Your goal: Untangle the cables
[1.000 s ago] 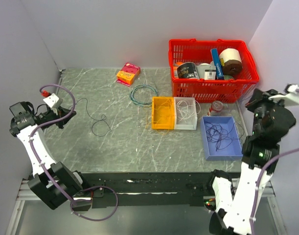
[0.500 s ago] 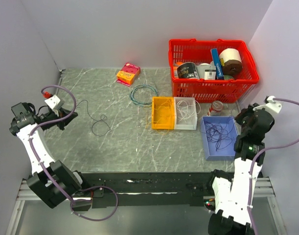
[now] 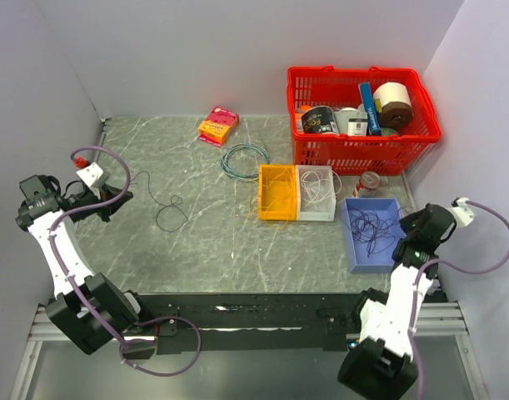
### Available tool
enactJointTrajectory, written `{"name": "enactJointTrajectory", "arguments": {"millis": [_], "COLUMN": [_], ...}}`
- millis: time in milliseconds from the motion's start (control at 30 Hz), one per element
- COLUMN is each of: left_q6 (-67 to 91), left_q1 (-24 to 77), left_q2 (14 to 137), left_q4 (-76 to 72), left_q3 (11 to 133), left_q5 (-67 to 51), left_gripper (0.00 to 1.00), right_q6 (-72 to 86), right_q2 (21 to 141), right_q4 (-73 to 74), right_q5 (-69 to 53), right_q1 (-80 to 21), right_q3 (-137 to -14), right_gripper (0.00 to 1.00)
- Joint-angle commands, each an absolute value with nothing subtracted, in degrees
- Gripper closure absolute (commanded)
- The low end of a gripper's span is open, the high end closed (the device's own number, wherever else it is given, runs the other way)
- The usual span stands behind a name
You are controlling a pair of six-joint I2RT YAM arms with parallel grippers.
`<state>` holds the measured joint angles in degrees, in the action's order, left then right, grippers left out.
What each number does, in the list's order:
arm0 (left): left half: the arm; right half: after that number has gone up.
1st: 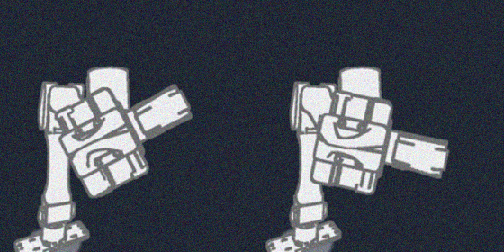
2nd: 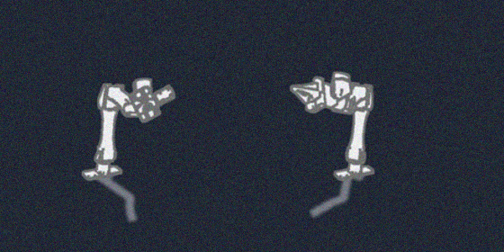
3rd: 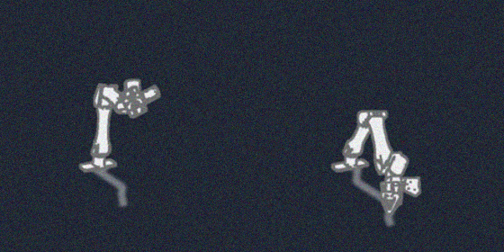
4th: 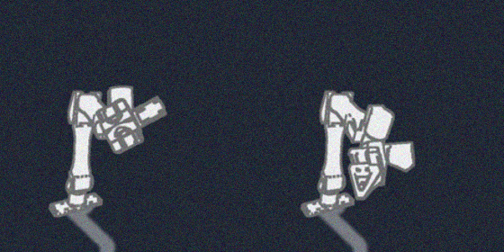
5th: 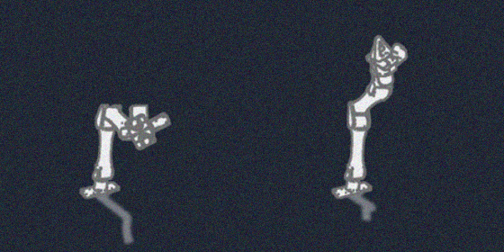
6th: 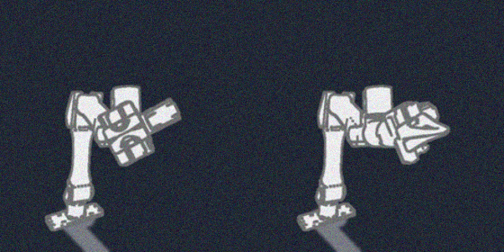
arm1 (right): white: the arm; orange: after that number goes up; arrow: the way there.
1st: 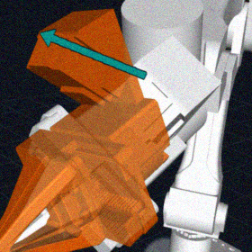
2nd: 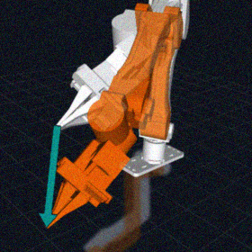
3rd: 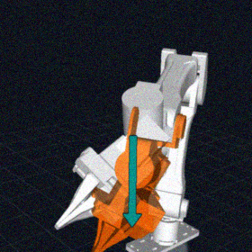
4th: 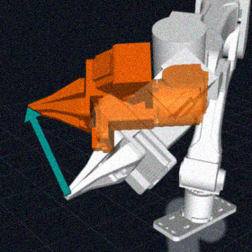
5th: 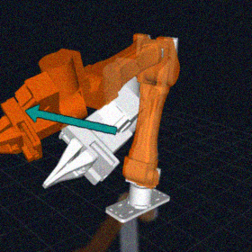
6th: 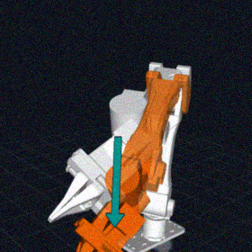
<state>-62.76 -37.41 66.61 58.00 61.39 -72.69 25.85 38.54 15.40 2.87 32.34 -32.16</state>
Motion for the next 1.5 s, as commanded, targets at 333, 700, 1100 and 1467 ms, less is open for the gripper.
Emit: {"name": "enactJointTrajectory", "arguments": {"millis": [333, 700, 1100, 1467], "left_q6": [-61.0, -37.0, -27.6, -27.8], "left_q1": [-32.4, -12.8, 1.2, 1.6], "left_q2": [65.0, 64.8, 65.5, 65.7], "left_q4": [57.4, 46.5, 50.5, 55.2], "left_q3": [64.2, 72.9, 87.8, 96.9], "left_q5": [-75.1, -65.7, -58.8, -61.5], "left_gripper": [0.99, 0.99, 0.99, 0.99], "right_q6": [19.2, 0.5, -4.5, -7.6], "right_q2": [45.8, 44.2, 74.8, 91.3], "right_q4": [15.6, 5.0, -18.4, -11.2], "right_q5": [-4.2, -22.9, -33.7, -26.9], "right_q1": [26.1, -4.4, -46.2, -48.9], "right_q3": [-38.6, -46.4, -64.4, -82.0], "right_gripper": [0.0, 0.0, 0.0, 0.02]}}
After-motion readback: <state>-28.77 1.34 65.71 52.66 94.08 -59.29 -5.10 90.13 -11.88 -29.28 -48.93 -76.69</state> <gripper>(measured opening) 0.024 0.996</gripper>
